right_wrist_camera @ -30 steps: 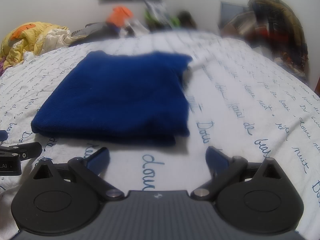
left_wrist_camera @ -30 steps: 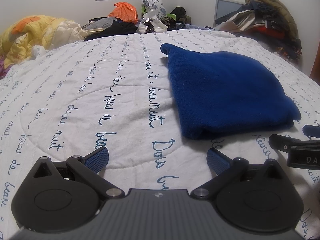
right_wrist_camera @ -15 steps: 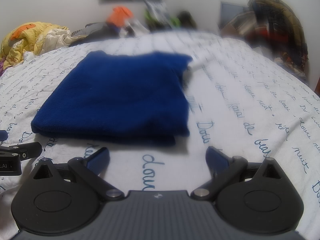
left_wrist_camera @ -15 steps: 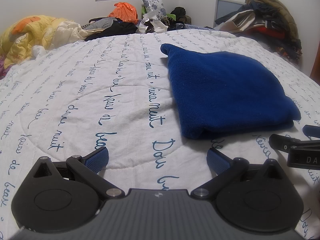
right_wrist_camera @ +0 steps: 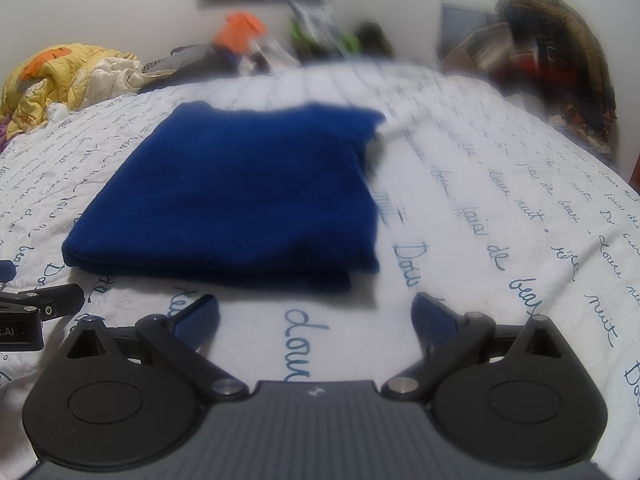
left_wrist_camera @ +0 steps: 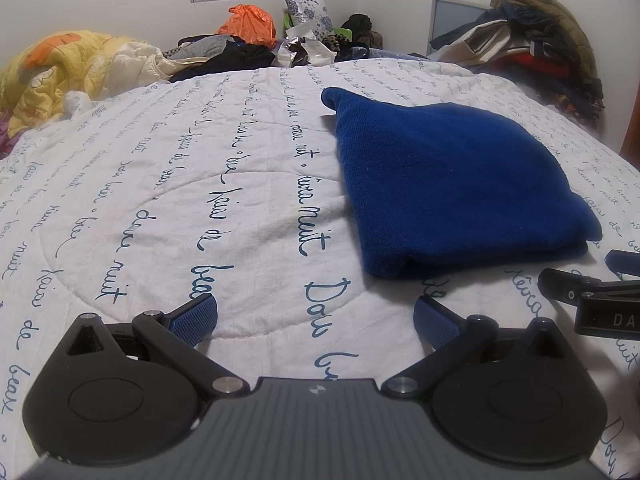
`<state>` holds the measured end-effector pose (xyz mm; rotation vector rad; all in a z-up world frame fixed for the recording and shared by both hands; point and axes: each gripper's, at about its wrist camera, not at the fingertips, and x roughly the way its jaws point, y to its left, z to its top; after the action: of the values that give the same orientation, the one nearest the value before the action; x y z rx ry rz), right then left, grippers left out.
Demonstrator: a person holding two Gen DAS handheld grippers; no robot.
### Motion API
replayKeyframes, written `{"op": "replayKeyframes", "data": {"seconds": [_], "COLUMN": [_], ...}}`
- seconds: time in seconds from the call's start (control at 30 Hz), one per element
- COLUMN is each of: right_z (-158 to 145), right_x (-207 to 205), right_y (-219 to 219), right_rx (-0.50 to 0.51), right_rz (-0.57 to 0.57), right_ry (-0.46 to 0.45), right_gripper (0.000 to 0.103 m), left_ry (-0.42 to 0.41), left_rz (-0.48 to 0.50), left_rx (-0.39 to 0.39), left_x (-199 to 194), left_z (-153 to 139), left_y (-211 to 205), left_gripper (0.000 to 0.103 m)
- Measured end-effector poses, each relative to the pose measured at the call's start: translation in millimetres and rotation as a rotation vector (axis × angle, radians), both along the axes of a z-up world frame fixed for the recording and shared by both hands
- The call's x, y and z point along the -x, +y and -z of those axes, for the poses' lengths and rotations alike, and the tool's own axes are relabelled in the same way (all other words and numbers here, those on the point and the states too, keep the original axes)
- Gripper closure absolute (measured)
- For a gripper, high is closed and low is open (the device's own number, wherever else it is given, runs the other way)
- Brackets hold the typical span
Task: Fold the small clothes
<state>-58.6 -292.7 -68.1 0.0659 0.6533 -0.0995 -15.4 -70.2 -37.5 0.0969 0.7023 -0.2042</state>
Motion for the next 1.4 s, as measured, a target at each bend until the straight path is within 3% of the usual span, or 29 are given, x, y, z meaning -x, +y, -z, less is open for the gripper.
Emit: {"op": "replayKeyframes", "data": {"seconds": [1.17, 1.4], "right_z": [0.0, -1.9], "right_x": [-0.4, -3.8], "right_y": [0.5, -0.7], "right_rx": [0.000, -0.001], "right_rz": [0.000, -0.008], "right_ry": [0.000, 0.030], "right_gripper": [0.000, 0.000], "left_ry": [0.003, 0.058], "left_rz": [0.000, -0.032], "left_rx": [-0.001, 0.002], "left_x": [-0.4, -2.4], "left_z": [0.1, -7.0], "left_y": [0.1, 1.3], "left_gripper": [0.000, 0.000]}}
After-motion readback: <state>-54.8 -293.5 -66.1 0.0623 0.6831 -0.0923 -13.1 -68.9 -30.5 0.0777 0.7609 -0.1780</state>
